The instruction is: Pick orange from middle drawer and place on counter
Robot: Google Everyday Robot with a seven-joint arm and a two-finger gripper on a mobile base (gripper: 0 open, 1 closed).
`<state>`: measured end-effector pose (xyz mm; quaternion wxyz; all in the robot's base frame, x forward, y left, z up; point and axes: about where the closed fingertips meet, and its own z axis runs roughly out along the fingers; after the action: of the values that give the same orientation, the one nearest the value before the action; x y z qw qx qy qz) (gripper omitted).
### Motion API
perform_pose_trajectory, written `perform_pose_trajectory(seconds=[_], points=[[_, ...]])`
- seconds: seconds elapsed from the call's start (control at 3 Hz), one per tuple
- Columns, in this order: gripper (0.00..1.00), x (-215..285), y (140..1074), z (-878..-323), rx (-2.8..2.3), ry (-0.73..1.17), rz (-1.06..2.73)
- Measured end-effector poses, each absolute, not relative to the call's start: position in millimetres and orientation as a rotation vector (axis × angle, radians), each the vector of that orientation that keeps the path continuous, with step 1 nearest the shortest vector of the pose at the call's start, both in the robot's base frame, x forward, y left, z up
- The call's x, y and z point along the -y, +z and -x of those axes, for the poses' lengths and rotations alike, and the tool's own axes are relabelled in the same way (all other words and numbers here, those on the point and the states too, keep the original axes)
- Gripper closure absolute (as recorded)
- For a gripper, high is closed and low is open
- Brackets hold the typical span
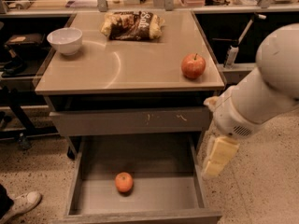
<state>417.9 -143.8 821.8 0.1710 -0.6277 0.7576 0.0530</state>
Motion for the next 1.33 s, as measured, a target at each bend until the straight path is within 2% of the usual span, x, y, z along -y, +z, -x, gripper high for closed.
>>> perform_pose_trajectory(seconds=[0.33,1.0,1.33], points=[[0.00,123,777,-406,-2.167,0.274,1.809],[0.00,105,753,-401,-2.144,0.340,1.806],[0.00,69,716,-404,-2.108,0.406,1.805]])
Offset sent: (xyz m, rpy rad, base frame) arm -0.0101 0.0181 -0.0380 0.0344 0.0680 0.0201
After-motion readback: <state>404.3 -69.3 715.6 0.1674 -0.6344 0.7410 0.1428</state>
